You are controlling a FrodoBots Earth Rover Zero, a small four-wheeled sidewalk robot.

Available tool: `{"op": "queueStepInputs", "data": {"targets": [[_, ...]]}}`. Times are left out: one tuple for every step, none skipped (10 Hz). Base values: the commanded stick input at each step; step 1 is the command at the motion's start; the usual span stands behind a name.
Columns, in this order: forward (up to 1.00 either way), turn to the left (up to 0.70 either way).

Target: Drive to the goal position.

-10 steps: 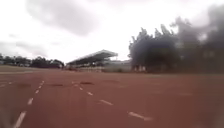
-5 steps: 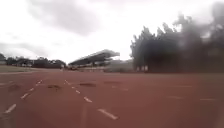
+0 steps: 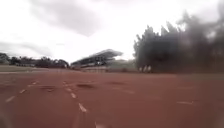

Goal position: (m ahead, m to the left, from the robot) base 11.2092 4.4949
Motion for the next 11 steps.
{"op": "queueStepInputs", "data": {"targets": [[1.0, -0.01], [1.0, -0.01], [1.0, -0.01], [1.0, -0.01], [1.0, -0.01], [1.0, -0.01], [1.0, -0.01], [1.0, -0.01], [1.0, -0.01], [1.0, -0.01], [1.0, -0.01]]}}
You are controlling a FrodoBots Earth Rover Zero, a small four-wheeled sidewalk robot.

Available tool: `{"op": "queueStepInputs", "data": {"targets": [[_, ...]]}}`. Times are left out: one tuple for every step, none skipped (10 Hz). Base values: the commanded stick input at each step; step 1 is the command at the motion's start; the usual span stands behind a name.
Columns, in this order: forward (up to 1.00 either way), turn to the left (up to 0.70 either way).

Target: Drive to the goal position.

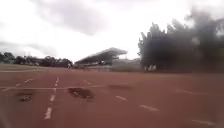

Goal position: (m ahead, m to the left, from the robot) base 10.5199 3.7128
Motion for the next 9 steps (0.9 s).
{"op": "queueStepInputs", "data": {"targets": [[1.0, -0.01], [1.0, -0.01], [1.0, -0.01], [1.0, -0.01], [1.0, -0.01], [1.0, -0.01], [1.0, -0.01], [1.0, -0.01], [1.0, -0.01]]}}
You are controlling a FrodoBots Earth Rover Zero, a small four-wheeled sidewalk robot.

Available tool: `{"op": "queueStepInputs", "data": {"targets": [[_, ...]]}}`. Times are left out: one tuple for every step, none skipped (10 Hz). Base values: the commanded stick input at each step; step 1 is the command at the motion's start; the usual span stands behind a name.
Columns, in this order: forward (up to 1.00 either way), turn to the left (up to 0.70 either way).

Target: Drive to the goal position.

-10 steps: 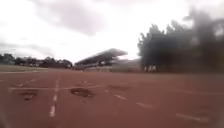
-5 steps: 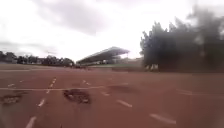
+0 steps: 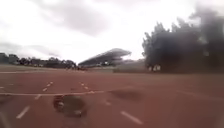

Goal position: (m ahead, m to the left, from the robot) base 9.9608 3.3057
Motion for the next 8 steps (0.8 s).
{"op": "queueStepInputs", "data": {"targets": [[1.0, -0.01], [1.0, -0.01], [1.0, -0.01], [1.0, -0.01], [1.0, -0.01], [1.0, -0.01], [1.0, -0.01], [1.0, -0.01]]}}
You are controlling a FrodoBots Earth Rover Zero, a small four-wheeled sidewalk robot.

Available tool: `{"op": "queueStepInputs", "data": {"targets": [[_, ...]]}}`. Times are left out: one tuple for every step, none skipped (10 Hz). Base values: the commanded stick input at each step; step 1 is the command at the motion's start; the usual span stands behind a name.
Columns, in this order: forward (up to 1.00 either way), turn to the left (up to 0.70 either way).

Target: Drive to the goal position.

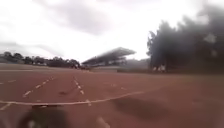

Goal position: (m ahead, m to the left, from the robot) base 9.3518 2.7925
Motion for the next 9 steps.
{"op": "queueStepInputs", "data": {"targets": [[1.0, -0.01], [1.0, -0.01], [1.0, -0.01], [1.0, -0.01], [1.0, -0.01], [1.0, -0.01], [1.0, -0.01], [1.0, -0.01], [1.0, -0.01]]}}
